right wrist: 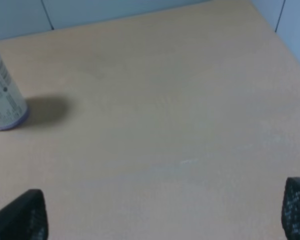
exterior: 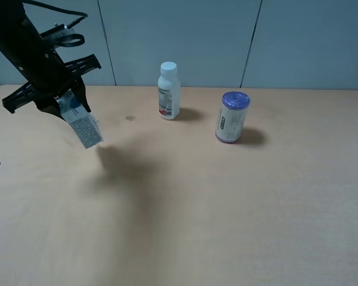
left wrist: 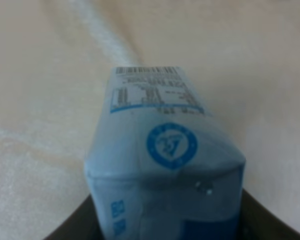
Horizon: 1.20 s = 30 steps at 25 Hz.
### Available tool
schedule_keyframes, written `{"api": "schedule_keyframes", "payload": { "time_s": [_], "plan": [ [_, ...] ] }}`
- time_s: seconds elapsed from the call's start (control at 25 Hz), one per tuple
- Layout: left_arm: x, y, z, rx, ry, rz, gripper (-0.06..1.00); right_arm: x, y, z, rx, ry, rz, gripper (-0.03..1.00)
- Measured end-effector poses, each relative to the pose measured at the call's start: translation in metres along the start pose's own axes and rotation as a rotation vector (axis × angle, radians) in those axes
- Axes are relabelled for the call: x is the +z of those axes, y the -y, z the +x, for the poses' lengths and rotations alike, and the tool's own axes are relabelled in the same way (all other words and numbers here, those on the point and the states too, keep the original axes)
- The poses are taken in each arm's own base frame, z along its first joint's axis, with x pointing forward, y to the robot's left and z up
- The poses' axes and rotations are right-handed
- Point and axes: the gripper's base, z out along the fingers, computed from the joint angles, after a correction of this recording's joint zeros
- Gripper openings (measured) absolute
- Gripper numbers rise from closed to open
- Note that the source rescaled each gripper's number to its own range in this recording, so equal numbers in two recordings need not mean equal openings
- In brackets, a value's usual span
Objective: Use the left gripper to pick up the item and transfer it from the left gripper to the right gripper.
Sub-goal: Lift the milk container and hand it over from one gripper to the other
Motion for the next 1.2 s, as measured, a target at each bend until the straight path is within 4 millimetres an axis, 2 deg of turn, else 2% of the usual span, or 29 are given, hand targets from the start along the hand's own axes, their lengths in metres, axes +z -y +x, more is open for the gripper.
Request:
{"api": "schedule_keyframes", "payload": {
  "time_s": [0.44,0.84,1.08,1.2],
  "plan": [
    [-0.029,0.023,0.016,0.525,-0.176,0.210,0.00,0.000,0.000,0.000,0.000,0.000,0.000,1.00],
    [-0.060,0.034,0.013,0.787,-0.168,0.252,0.00,0.000,0.000,0.000,0.000,0.000,0.000,1.00],
    [-0.063,0.037,0.017,0.856,-0.181,0.253,0.00,0.000,0.000,0.000,0.000,0.000,0.000,1.00],
    [-0.061,0.046,0.029,0.952,-0.191,0.258,0.00,0.000,0.000,0.000,0.000,0.000,0.000,1.00]
  ]
}}
